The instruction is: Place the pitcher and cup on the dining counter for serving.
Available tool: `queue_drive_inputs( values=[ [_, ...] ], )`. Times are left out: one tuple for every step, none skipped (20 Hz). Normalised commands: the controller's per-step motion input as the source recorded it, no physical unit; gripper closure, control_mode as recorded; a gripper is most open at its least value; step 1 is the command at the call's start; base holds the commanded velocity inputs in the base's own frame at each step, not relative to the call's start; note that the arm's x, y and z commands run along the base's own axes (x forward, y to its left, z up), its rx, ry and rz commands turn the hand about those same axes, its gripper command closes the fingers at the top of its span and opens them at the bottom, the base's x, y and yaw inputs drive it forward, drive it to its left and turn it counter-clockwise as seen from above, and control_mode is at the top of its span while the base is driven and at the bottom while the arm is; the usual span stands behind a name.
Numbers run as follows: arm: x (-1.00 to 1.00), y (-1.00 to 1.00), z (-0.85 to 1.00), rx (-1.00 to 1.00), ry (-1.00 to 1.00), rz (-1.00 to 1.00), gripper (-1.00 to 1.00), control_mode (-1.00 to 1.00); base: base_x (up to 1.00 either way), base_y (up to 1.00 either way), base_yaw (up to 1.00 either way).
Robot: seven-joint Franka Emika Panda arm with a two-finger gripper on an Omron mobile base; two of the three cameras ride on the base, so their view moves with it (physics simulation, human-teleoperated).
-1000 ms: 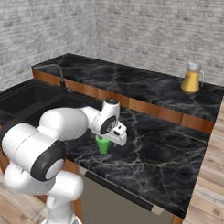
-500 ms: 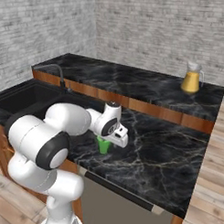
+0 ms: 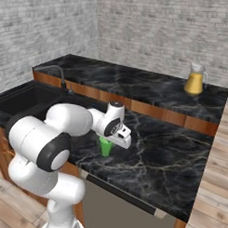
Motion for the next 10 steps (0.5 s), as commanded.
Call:
queue_drive_inputs(
  values=[
    [-0.15,0.00,0.00,0.00,-0.08,0.00,1.00,-1.00,0.00,0.00,0.00],
    [-0.17,0.00,0.04,0.00,-0.07,0.00,1.00,-1.00,0.00,0.00,0.00],
    [-0.24,0.00,0.19,0.00,-0.11,0.00,1.00,-1.00,0.00,0.00,0.00],
    [-0.31,0.00,0.25,0.00,-0.13,0.00,1.00,-1.00,0.00,0.00,0.00],
    [-0.31,0.08,0.36,0.00,-0.14,0.00,1.00,-1.00,0.00,0.00,0.00],
    [-0.29,0.14,0.41,0.00,-0.14,0.00,1.00,-1.00,0.00,0.00,0.00],
    [-0.31,0.14,0.46,0.00,-0.13,0.00,1.00,-1.00,0.00,0.00,0.00],
    [-0.38,0.19,0.51,0.00,-0.16,0.00,1.00,-1.00,0.00,0.00,0.00],
    [-0.39,0.20,0.52,0.00,-0.15,0.00,1.00,-1.00,0.00,0.00,0.00],
    [-0.41,0.14,0.56,0.00,-0.12,0.00,1.00,-1.00,0.00,0.00,0.00]
  ],
)
